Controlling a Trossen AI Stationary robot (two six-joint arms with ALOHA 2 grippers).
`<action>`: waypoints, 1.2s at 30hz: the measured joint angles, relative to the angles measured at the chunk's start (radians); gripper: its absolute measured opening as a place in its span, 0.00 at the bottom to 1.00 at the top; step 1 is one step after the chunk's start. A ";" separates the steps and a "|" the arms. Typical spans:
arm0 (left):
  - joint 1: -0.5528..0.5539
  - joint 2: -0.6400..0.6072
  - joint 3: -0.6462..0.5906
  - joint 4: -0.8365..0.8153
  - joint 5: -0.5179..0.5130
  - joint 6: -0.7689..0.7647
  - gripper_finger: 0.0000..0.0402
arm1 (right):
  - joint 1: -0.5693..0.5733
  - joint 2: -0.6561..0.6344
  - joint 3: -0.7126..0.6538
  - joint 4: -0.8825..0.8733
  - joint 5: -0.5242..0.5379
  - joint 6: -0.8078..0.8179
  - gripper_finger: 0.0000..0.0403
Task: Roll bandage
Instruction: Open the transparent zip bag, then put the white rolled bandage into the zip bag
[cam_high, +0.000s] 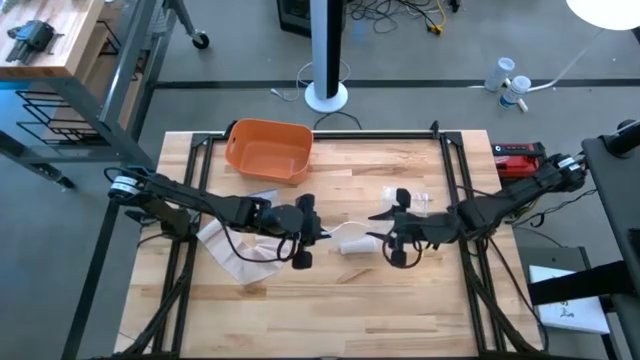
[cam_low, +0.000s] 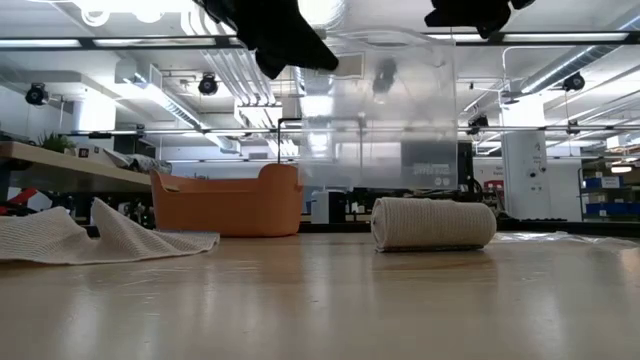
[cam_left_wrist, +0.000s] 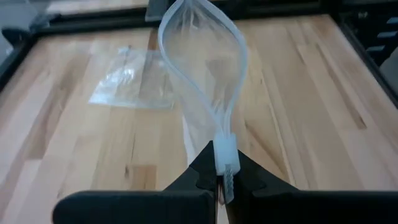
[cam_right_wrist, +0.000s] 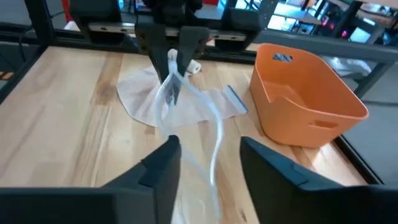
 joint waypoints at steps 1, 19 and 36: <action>0.000 0.000 0.000 -0.010 -0.001 -0.008 0.00 | 0.000 -0.009 0.000 0.000 0.000 0.008 0.45; 0.033 -0.039 0.000 -0.134 -0.133 -0.018 0.00 | 0.001 0.117 0.000 -0.094 -0.183 0.033 0.72; 0.040 -0.033 -0.093 -0.132 -0.227 -0.092 0.00 | -0.187 0.610 0.123 -0.109 -0.325 -0.006 0.77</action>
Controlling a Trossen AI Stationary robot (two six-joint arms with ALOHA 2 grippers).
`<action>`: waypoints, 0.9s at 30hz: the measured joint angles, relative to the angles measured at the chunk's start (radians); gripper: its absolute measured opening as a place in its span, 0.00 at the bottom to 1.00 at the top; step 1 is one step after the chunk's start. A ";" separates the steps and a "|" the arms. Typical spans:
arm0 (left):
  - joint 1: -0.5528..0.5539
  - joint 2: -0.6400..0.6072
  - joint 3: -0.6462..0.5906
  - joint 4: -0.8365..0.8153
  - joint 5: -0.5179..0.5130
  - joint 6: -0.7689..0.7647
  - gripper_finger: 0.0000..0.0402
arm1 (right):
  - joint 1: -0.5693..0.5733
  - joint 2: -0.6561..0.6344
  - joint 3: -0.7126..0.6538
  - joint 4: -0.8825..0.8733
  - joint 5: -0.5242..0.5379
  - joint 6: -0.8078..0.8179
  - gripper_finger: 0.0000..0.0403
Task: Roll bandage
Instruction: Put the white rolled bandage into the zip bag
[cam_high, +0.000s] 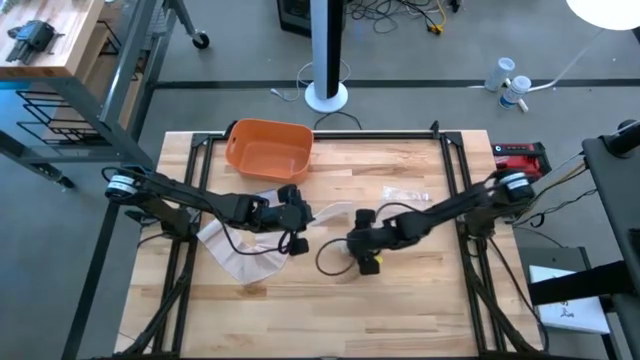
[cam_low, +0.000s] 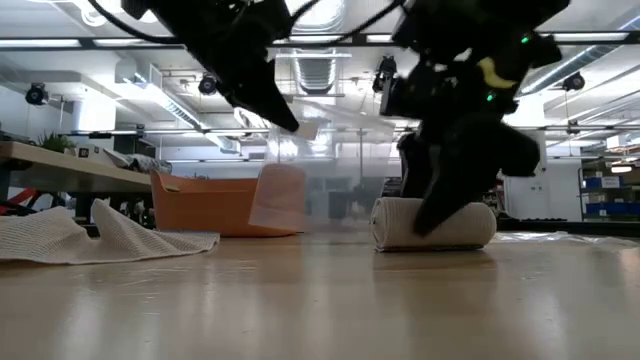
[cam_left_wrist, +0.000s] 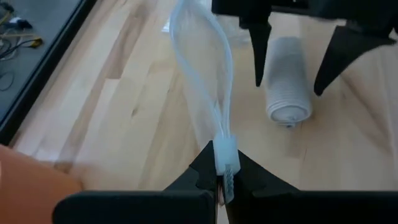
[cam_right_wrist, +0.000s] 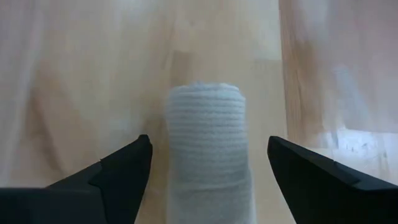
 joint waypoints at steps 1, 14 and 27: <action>0.000 0.000 -0.011 0.008 -0.002 -0.001 0.00 | -0.009 0.020 0.015 -0.019 -0.005 -0.002 0.77; 0.000 0.000 -0.045 0.044 -0.001 -0.011 0.00 | -0.012 0.099 0.099 -0.080 -0.072 -0.014 0.55; -0.008 0.007 -0.045 0.138 0.040 0.064 0.00 | 0.043 -0.353 0.098 0.072 -0.051 -0.175 0.32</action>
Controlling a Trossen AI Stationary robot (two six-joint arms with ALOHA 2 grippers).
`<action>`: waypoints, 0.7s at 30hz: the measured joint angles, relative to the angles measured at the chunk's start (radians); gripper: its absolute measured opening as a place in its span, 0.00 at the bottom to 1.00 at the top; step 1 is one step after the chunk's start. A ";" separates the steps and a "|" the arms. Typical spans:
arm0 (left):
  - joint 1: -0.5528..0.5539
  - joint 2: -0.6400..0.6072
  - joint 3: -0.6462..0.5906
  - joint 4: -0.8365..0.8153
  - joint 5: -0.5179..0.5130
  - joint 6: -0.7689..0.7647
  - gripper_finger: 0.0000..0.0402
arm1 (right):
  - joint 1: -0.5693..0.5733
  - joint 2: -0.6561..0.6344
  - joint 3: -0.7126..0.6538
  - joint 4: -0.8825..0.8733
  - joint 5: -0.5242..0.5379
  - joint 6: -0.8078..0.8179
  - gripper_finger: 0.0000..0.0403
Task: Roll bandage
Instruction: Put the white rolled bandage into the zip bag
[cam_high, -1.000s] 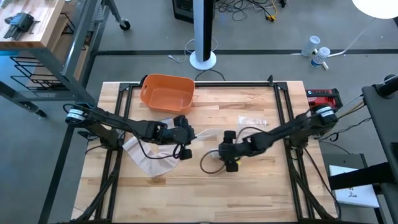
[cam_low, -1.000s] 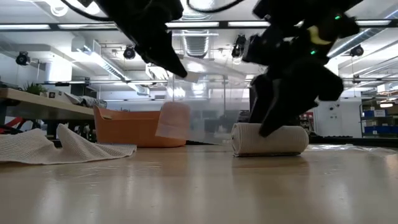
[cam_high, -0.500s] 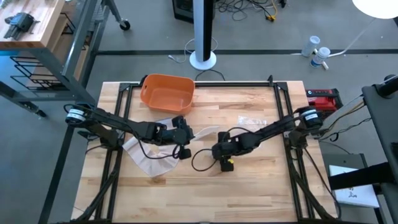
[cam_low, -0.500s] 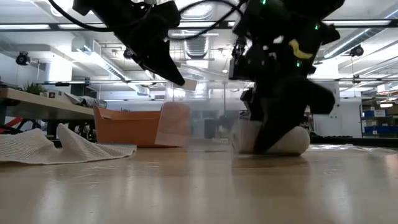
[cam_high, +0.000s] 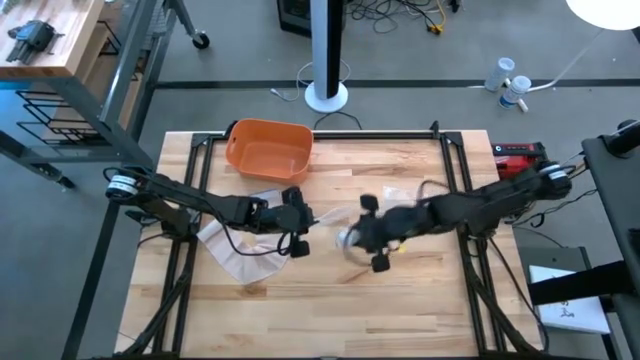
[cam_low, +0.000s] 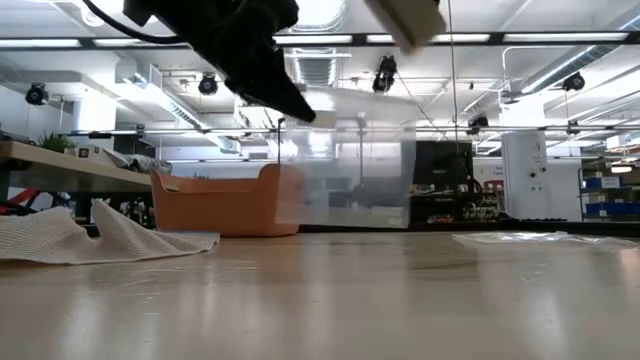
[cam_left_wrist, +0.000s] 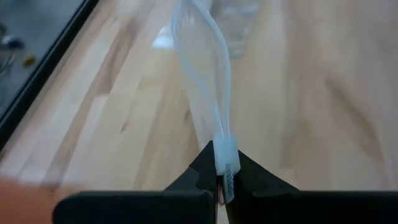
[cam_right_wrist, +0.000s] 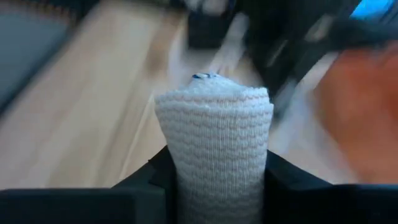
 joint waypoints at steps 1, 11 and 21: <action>-0.006 0.005 0.000 0.024 0.003 0.019 0.00 | -0.002 -0.031 -0.007 0.045 0.003 -0.024 0.33; -0.039 0.071 0.018 0.224 -0.003 0.148 0.00 | -0.008 -0.092 -0.018 0.184 -0.009 -0.076 0.31; -0.066 0.078 0.049 0.261 -0.036 0.225 0.00 | -0.015 -0.068 -0.021 0.213 -0.010 0.052 0.31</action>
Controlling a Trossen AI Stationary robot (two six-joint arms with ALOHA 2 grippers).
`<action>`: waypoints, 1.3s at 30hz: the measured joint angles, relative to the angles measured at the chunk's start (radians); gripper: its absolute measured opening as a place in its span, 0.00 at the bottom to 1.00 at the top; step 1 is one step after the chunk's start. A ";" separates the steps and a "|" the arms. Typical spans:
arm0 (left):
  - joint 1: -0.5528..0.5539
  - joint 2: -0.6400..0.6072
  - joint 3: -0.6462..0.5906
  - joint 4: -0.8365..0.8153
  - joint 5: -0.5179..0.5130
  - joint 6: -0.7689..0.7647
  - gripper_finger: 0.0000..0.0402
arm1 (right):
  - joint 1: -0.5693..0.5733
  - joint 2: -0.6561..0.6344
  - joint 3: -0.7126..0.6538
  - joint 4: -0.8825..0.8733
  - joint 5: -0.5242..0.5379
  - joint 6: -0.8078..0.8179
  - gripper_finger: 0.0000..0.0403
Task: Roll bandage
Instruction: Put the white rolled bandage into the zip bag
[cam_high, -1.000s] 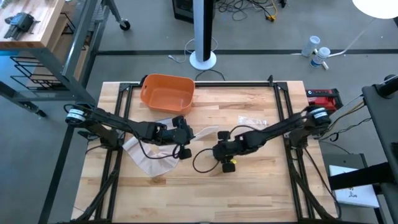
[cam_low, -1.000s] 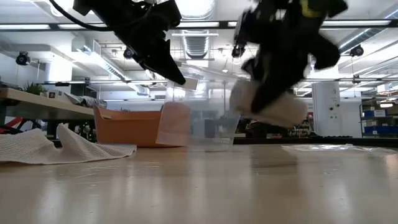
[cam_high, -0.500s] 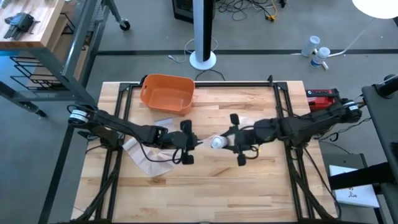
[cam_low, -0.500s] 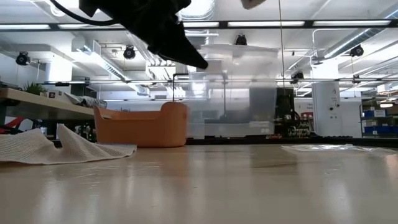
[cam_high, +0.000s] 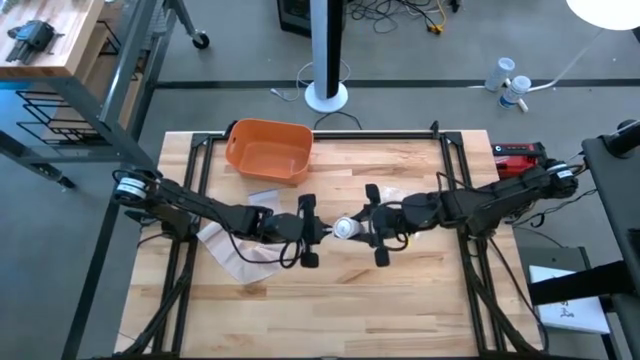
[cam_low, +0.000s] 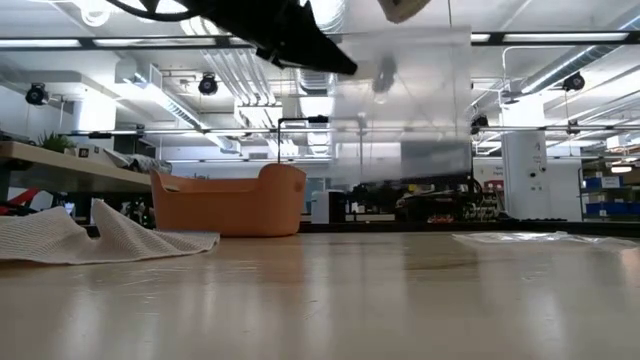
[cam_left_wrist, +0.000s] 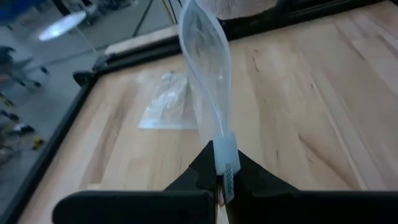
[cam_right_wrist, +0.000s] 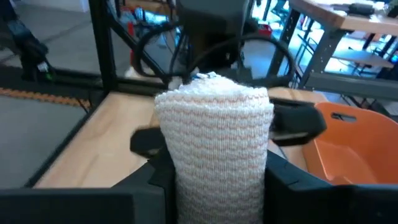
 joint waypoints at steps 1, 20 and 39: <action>-0.006 0.000 0.000 0.012 -0.017 0.012 0.00 | 0.000 0.000 0.001 0.007 0.000 0.001 0.31; -0.082 -0.002 0.000 0.094 -0.136 0.261 0.00 | -0.006 0.002 0.000 0.044 -0.035 0.097 0.33; -0.112 -0.003 0.000 0.135 -0.155 0.347 0.00 | -0.045 0.003 0.000 0.044 0.021 0.218 0.32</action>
